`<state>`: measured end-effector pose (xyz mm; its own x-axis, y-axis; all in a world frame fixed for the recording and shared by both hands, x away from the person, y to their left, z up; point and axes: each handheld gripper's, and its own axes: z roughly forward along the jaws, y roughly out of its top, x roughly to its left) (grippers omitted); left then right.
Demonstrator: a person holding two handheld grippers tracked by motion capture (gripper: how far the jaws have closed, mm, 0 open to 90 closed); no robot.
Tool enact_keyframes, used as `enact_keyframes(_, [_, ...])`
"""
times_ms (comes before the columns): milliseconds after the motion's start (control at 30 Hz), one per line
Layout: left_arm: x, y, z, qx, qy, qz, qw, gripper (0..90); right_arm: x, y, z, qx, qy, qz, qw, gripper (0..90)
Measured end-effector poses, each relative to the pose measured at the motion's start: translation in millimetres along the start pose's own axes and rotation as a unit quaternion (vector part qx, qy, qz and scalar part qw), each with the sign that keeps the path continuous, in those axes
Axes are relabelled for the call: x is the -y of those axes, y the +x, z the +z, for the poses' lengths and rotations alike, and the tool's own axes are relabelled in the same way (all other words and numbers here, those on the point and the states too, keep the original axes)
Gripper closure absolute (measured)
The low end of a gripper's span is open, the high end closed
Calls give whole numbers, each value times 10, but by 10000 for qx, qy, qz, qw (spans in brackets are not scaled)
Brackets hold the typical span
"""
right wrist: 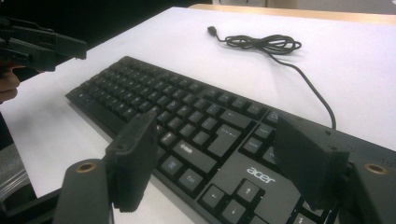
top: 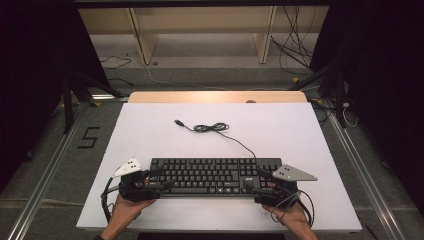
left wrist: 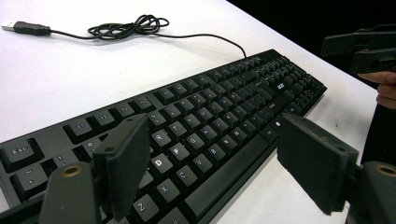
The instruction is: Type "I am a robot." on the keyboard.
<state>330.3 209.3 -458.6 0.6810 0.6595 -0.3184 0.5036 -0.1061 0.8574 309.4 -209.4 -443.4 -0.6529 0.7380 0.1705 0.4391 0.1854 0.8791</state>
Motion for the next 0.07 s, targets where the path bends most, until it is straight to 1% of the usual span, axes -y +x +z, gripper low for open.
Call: enact_keyframes(67, [0, 1, 1, -1, 4, -1, 10000, 250, -1, -1, 0, 1, -3, 8, 10000, 316])
